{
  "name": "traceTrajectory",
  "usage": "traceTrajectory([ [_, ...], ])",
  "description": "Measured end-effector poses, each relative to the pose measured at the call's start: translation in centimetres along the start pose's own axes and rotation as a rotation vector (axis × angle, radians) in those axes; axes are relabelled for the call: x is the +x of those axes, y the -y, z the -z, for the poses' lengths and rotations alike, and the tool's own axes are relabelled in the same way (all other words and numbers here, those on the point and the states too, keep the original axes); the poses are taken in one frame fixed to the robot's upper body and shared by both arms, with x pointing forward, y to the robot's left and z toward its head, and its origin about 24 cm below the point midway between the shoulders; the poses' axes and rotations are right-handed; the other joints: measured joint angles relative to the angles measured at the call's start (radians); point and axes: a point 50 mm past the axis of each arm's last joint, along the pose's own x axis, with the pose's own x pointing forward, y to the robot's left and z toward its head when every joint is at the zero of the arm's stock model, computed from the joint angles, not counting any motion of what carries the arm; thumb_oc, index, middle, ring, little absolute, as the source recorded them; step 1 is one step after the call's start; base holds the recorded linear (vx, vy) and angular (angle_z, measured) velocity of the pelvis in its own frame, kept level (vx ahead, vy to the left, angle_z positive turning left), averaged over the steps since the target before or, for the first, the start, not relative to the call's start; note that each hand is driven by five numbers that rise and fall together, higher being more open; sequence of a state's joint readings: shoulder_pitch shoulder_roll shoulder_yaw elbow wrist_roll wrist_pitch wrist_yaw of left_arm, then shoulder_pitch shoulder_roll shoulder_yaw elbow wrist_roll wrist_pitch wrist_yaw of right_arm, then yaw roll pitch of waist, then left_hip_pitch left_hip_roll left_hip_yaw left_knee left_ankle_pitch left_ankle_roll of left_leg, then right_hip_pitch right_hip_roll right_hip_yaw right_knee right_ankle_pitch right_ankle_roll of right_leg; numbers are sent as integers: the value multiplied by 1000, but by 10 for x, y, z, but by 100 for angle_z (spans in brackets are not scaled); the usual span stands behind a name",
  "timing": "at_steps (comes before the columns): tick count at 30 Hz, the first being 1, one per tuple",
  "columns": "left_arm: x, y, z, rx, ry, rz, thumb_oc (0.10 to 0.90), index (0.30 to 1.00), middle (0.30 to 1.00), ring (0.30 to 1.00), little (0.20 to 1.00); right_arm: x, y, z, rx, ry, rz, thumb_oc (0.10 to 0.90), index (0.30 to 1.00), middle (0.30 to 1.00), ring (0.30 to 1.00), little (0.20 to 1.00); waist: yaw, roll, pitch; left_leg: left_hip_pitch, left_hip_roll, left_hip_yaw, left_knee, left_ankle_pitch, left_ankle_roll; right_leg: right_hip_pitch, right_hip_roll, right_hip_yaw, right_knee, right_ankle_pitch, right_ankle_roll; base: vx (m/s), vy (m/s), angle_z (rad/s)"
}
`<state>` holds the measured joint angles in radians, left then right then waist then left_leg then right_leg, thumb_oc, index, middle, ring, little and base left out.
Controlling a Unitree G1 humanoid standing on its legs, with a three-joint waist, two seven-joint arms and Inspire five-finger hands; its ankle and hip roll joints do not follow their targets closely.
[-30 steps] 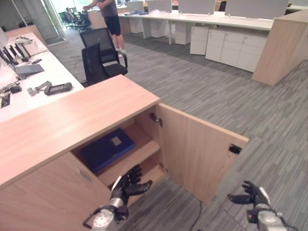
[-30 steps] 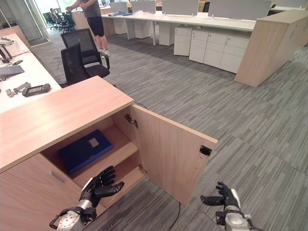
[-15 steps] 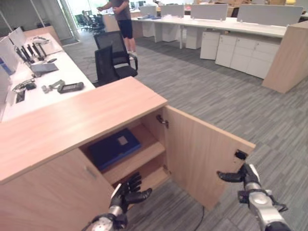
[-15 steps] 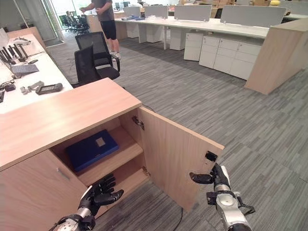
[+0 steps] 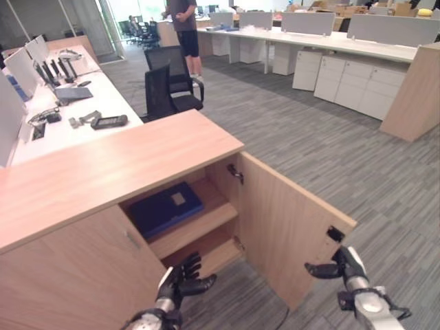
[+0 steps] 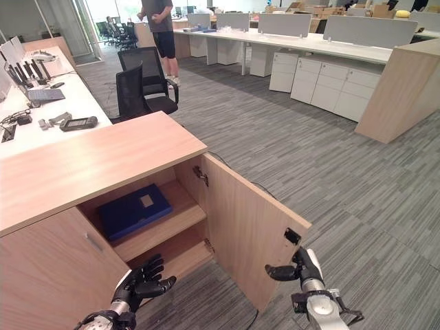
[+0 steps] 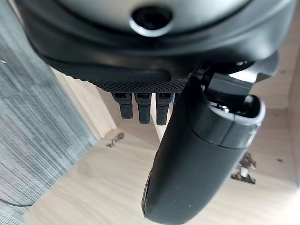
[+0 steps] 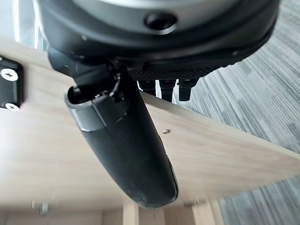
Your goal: Put the empty folder in the office cabinet
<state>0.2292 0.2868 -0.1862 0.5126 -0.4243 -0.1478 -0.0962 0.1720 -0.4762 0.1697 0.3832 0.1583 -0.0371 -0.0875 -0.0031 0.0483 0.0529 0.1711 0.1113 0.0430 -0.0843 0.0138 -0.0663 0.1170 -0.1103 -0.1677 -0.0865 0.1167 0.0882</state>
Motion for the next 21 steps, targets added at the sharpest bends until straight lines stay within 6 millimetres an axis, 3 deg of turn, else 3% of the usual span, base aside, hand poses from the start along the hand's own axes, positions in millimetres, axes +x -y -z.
traceTrajectory([
  [5,-2,-6,3,-37,1,-61,800,900,900,900,900,-10,-32,7,-66,-12,-188,800,900,900,900,900,19,-2,0,-39,11,-57,0,10,-1,-2,12,-50,1,-5,-10,-83,-26,36],
  [8,3,2,1,-50,8,-57,800,900,900,900,900,-13,-50,9,-97,-14,-279,800,900,900,900,900,58,-6,8,-129,9,-144,57,22,4,-10,13,-144,-1,-3,-12,-174,65,79],
  [9,5,4,0,-56,11,-55,800,900,900,900,900,-13,-52,8,-108,-10,-294,800,900,900,900,900,69,-8,12,-152,13,-144,68,14,-2,-8,10,-181,0,-4,-18,-157,157,144],
  [10,5,5,2,-60,6,-60,800,900,900,900,900,-13,-57,8,-105,-9,-300,800,900,900,900,900,71,-22,20,-180,44,-60,69,3,-1,-11,-11,-261,-7,0,-40,-124,146,125],
  [11,6,4,2,-60,5,-63,800,900,900,900,900,-10,-57,3,-106,4,-299,800,900,900,900,900,69,-38,32,-194,61,15,91,14,-8,-10,-24,-289,-7,-2,-50,-94,154,140],
  [13,8,5,0,-58,5,-56,800,900,900,900,900,-5,-60,-5,-117,26,-307,800,900,900,900,900,57,-52,40,-238,153,316,187,23,-22,4,-72,-402,-8,-9,-34,22,143,140],
  [14,8,7,0,-57,4,-49,800,900,900,900,900,-5,-60,-6,-118,29,-306,800,900,900,900,900,58,-51,39,-237,181,388,199,25,-32,17,-85,-447,-8,-6,-15,130,173,140],
  [15,9,8,0,-55,5,-43,800,900,900,900,900,-4,-59,-8,-122,36,-299,800,900,900,900,900,45,-51,41,-237,199,424,203,25,-33,30,-89,-473,-8,-10,-10,174,189,128],
  [17,9,8,0,-56,6,-41,800,900,900,900,900,0,-57,-15,-125,57,-292,800,900,900,900,900,42,-21,29,-223,195,424,186,48,-51,44,-101,-482,-4,-13,23,88,201,99],
  [18,8,3,-1,-52,7,-56,800,900,900,900,900,4,-62,-24,-111,86,-304,800,900,900,900,900,70,-45,30,-227,143,401,163,71,-27,49,-129,-436,2,-29,53,72,176,56],
  [19,8,0,-4,-43,13,-62,800,900,900,900,900,4,-67,-29,-102,104,-315,800,900,900,900,900,78,-57,29,-231,118,388,155,70,-20,50,-141,-421,5,-35,54,71,187,94],
  [20,9,-10,-13,-4,33,-71,800,900,900,900,900,7,-80,-40,-56,130,-325,800,900,900,900,900,101,-102,29,-247,68,363,150,64,-9,46,-176,-401,23,-37,57,74,194,82],
  [21,9,-13,-16,10,38,-74,800,900,900,900,900,9,-83,-41,-24,121,-300,800,900,900,900,900,110,-110,32,-248,56,357,151,62,-2,40,-189,-399,35,-37,56,47,143,77],
])
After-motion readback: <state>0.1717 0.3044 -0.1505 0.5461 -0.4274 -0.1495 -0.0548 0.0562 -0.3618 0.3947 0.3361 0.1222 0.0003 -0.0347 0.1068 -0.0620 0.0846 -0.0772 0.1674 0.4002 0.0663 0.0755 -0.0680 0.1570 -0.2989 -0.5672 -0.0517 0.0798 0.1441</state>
